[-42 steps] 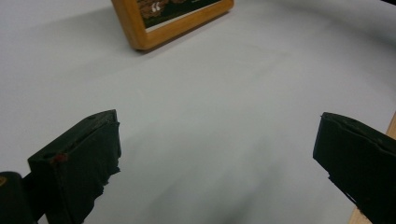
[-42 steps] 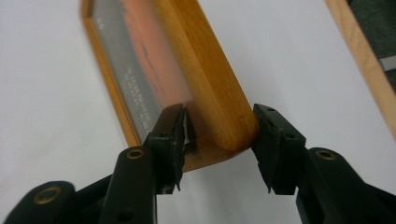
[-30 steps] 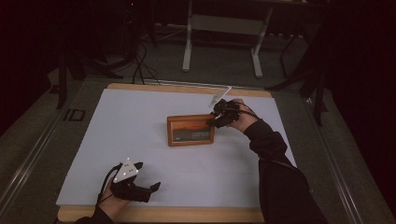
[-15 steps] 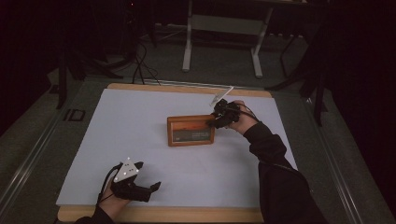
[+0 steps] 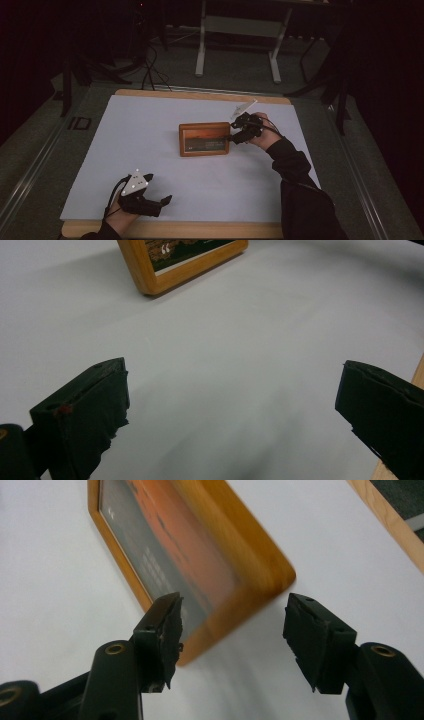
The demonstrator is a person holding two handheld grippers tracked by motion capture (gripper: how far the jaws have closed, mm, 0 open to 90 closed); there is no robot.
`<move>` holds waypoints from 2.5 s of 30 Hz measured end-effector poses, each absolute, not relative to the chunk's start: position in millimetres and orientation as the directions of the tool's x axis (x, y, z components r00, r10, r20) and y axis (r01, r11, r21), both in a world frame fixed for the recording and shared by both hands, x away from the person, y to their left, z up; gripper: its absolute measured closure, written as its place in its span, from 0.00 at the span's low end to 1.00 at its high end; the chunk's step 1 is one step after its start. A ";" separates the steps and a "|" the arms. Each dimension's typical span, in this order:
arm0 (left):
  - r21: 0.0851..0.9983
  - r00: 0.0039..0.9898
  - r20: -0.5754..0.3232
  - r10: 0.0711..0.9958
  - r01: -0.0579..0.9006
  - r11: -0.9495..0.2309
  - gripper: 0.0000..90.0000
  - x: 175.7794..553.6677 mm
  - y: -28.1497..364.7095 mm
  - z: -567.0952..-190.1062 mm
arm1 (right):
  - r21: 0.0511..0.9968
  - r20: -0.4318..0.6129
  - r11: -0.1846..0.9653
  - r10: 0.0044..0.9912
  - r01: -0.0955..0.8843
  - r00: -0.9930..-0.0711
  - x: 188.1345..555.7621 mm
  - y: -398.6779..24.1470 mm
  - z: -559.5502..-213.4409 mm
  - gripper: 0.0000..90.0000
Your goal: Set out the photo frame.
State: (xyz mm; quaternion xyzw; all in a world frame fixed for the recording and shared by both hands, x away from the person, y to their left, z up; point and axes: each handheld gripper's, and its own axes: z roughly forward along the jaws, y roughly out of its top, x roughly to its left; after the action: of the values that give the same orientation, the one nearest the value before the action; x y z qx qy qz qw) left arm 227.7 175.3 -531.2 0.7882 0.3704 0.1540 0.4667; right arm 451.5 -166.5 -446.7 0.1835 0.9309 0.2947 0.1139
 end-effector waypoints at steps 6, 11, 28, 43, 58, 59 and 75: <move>0.848 0.681 -0.097 0.726 0.438 -0.297 0.01 227.7 175.0 -530.7 | 0.590 -0.072 0.749 0.421 0.301 -0.904 448.6 -184.5 -466.6 0.50; 0.849 0.681 -0.103 0.725 0.440 -0.293 0.01 228.0 175.1 -530.8 | 0.558 -0.070 0.761 0.441 0.331 -0.895 451.5 -190.1 -485.8 0.83; 0.850 0.683 -0.103 0.723 0.438 -0.292 0.01 227.5 175.2 -530.8 | 0.671 0.004 0.599 0.587 0.437 -0.810 458.5 -177.1 -514.2 1.00; 0.849 0.686 -0.101 0.721 0.437 -0.297 0.01 227.5 174.2 -530.7 | 0.667 0.081 0.583 0.562 0.463 -0.823 450.3 -185.0 -522.3 1.00; 0.849 0.686 -0.101 0.720 0.436 -0.297 0.01 227.4 174.1 -530.6 | 0.690 0.086 0.556 0.573 0.464 -0.815 433.8 -192.4 -522.7 0.92; 0.849 0.688 -0.100 0.719 0.436 -0.298 0.01 227.4 173.9 -530.6 | 0.691 0.089 0.552 0.577 0.467 -0.812 432.2 -193.8 -522.7 0.90; 0.851 0.692 -0.102 0.714 0.432 -0.298 0.01 227.0 173.4 -530.5 | 0.720 0.095 0.516 0.589 0.464 -0.803 398.1 -218.1 -531.0 0.60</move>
State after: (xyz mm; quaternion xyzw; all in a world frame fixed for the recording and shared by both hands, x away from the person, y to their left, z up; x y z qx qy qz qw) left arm 227.0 173.4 -530.5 0.7914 0.3622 0.1504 0.4688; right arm 398.1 -218.1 -531.0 0.3034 0.8668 0.3873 0.0806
